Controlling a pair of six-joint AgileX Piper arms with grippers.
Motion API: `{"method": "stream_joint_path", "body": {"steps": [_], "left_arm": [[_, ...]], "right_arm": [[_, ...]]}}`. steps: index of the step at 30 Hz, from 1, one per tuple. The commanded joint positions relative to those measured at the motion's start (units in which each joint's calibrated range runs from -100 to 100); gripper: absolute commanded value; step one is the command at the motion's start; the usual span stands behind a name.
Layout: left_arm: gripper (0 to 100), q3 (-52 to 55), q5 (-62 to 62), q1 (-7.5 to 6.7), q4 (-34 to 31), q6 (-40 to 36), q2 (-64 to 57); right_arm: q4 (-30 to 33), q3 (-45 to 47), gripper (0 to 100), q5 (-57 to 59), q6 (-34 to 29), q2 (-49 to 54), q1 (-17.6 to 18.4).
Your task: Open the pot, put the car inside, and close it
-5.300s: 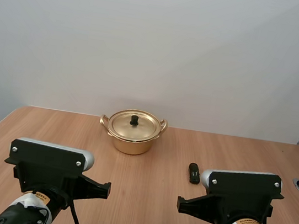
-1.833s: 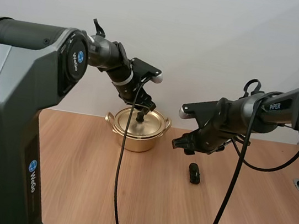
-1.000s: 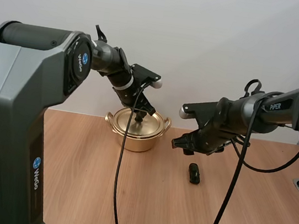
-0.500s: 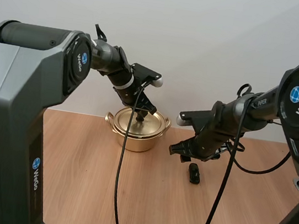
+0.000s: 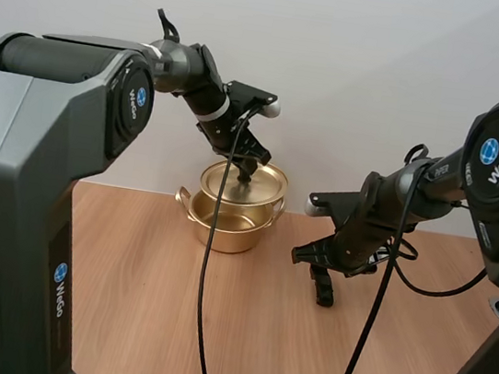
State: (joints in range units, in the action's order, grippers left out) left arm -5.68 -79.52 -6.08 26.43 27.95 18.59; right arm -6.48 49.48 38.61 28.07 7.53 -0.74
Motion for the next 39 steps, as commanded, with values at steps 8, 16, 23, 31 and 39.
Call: {"method": "stream_joint_path", "body": {"steps": [8,16,23,31,39], "left_arm": [[0,-3.8,-3.4,-0.01,-2.6,-0.4,-8.3],[0,-3.8,-3.4,-0.01,-3.0,-0.4,-15.0],[0,-3.9,-3.8,-0.01,-3.0,-0.4,-19.1],[0,-4.5,-3.8,-0.01,-3.0,-1.0,-22.8],[0,-7.6,-2.5,-0.01,-2.7,-3.8,-24.5]], "right_arm": [[-0.1,0.0,84,0.7,0.2,-3.5,0.0],[-0.1,0.0,72,0.7,0.2,-5.7,0.0],[-1.0,0.0,0,0.7,0.0,-5.7,0.0],[0.7,-4.2,0,2.8,0.0,-2.2,0.0],[-2.8,-16.2,0,4.8,2.6,3.7,0.8]]}}
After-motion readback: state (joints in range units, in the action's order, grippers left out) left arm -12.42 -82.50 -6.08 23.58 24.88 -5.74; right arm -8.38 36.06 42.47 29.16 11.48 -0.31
